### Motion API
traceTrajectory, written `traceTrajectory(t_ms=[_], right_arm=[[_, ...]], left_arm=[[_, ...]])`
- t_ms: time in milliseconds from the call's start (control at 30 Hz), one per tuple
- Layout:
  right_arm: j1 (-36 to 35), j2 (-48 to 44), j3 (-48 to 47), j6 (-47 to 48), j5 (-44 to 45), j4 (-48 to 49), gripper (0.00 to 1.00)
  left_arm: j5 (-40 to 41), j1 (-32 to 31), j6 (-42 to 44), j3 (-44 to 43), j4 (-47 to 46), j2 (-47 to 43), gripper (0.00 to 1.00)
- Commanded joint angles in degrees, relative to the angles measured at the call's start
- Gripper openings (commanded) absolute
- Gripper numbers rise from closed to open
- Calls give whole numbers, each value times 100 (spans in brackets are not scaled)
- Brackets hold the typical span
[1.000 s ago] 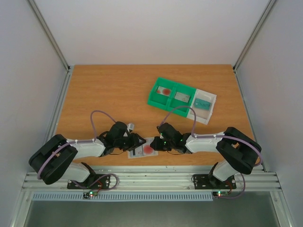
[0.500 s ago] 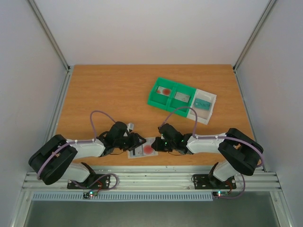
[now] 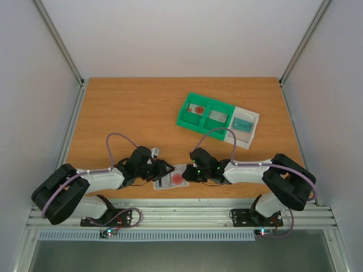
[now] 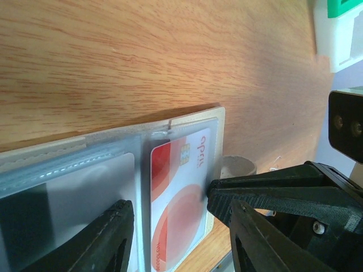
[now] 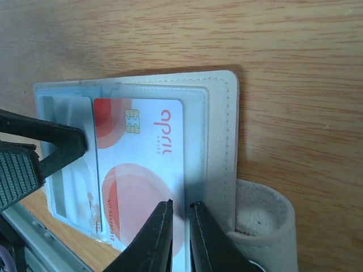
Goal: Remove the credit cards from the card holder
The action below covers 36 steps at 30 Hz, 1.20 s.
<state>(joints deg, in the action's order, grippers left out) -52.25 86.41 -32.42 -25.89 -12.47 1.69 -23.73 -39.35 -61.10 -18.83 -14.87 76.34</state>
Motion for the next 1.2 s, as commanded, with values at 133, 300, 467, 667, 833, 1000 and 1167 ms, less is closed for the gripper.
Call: traceTrajectory(t_ms=[133, 300, 467, 667, 833, 1000, 1167], right_arm=[[-33, 143, 126, -83, 95, -187, 12], [-40, 229, 140, -89, 46, -187, 10], [-39, 428, 170, -97, -34, 69, 9], [-35, 509, 266, -162, -76, 292, 8], [-39, 490, 277, -150, -45, 249, 8], [-40, 448, 306, -182, 39, 215, 8], [-40, 426, 357, -210, 127, 200, 8]], left_arm=[[10, -26, -266, 383, -611, 253, 48], [4, -28, -271, 346, -717, 445, 48], [76, -29, -227, 401, -729, 420, 48], [150, -25, -147, 369, -484, 307, 48], [114, -29, -125, 327, -431, 227, 34], [200, -28, -66, 263, -183, 48, 11], [290, -29, 44, 231, 95, -153, 0]])
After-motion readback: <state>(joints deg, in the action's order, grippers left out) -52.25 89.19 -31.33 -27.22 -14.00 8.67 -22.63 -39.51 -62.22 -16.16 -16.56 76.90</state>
